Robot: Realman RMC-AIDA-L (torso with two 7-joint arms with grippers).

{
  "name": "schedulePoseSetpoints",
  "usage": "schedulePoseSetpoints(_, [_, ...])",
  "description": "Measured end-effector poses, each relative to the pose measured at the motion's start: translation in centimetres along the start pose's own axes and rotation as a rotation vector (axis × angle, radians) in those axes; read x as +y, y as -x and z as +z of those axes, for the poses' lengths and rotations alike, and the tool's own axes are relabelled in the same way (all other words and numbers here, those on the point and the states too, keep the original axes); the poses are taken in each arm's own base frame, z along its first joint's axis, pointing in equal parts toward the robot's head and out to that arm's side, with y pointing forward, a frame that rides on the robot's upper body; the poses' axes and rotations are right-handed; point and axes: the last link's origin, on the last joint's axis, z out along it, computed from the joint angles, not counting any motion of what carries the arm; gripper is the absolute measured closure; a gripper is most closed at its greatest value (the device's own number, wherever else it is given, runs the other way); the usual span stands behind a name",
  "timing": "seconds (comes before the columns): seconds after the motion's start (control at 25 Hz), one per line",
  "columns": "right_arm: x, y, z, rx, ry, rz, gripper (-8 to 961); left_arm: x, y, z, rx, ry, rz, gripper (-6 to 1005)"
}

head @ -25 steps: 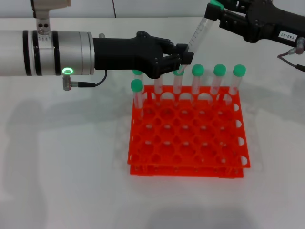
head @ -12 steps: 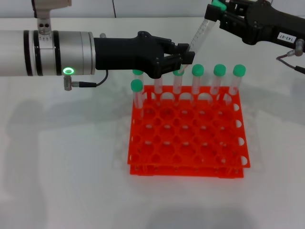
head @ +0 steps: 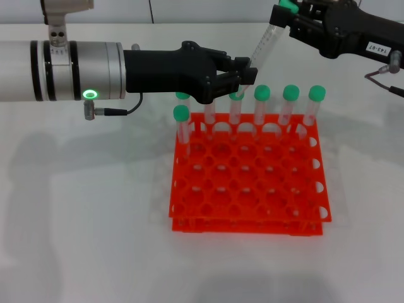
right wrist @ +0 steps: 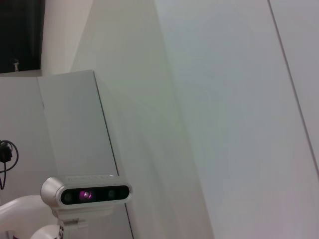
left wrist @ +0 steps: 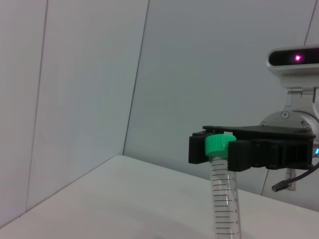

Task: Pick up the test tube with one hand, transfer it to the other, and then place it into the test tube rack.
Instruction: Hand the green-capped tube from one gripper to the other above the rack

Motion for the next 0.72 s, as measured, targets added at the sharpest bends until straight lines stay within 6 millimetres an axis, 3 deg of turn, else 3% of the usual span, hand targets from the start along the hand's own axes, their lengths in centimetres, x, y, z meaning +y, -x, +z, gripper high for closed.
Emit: schedulePoseSetpoints(0.72, [0.07, 0.11, 0.07, 0.007, 0.009, -0.009, 679, 0.03, 0.20, -0.06, 0.001, -0.002, -0.001, 806])
